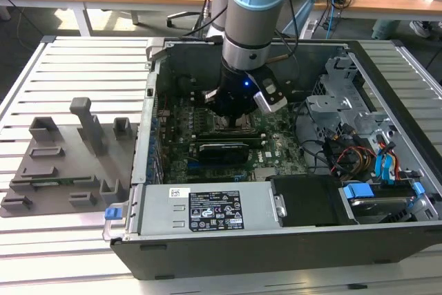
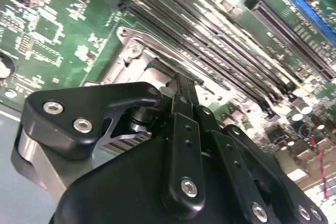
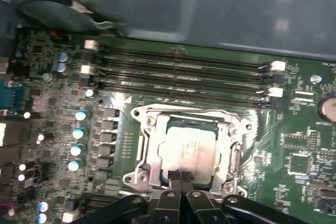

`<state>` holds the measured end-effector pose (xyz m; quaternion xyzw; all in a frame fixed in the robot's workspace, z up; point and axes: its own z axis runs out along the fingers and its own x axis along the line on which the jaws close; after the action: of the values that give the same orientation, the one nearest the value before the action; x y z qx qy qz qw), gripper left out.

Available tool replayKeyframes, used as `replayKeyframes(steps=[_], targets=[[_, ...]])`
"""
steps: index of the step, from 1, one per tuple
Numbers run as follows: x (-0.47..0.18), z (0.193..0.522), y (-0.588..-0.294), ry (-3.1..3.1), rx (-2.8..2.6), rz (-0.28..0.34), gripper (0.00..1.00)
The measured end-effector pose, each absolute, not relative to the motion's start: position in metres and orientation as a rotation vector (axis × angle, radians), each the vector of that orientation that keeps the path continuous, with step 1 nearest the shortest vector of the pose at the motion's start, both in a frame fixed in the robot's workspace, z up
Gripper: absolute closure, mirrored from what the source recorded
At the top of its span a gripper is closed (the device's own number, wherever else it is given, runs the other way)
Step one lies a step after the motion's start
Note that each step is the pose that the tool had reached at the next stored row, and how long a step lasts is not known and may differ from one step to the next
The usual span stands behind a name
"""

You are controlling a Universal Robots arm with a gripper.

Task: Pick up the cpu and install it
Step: 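Install the second cpu locking lever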

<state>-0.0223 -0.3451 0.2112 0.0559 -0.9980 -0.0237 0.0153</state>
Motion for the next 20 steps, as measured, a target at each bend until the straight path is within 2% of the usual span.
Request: replayKeyframes(steps=[3,7,20], targets=[[-0.018,0.211,-0.338,-3.104,0.173,-0.051,0.89],[-0.015,0.217,-0.328,-3.102,0.172,0.009,0.89],[-0.015,0.273,-0.325,-3.1,0.171,0.068,0.89]])
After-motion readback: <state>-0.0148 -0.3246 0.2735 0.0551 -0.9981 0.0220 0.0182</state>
